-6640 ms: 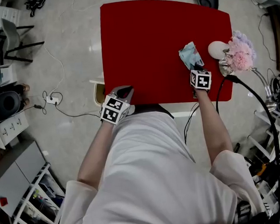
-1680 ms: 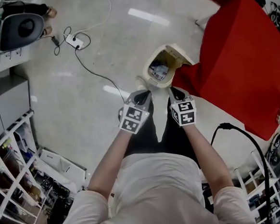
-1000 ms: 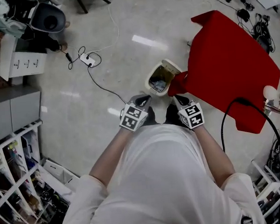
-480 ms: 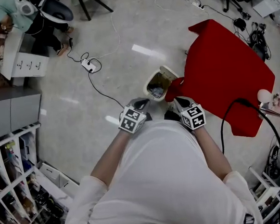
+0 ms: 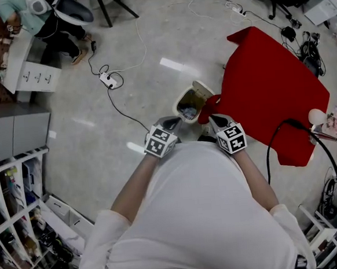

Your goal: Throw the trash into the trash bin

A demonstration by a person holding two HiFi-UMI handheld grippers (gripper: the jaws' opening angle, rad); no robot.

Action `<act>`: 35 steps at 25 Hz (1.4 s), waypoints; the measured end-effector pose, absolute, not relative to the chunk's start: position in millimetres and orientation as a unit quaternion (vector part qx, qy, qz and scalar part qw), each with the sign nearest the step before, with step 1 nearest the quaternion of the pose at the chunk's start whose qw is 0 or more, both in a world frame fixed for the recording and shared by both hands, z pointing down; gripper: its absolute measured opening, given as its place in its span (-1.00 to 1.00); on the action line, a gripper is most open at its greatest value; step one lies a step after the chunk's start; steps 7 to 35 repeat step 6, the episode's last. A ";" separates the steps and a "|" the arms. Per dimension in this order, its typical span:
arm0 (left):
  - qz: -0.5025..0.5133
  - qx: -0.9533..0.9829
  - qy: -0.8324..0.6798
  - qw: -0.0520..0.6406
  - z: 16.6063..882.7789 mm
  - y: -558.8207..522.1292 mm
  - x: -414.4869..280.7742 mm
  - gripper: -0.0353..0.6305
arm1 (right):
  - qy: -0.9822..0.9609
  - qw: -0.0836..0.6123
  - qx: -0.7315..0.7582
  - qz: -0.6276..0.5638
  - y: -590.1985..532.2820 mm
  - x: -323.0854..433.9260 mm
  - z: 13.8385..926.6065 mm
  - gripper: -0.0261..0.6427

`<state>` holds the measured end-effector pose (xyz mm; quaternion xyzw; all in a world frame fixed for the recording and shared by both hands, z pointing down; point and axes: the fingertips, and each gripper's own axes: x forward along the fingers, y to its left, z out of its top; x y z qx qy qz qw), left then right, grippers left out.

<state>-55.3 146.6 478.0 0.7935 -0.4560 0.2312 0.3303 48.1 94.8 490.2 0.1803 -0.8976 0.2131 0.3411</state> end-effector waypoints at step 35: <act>0.233 0.791 -0.459 0.332 471.7 156.9 -52.1 -0.88 | -0.898 0.338 0.184 0.214 100.1 53.4 481.8 -0.92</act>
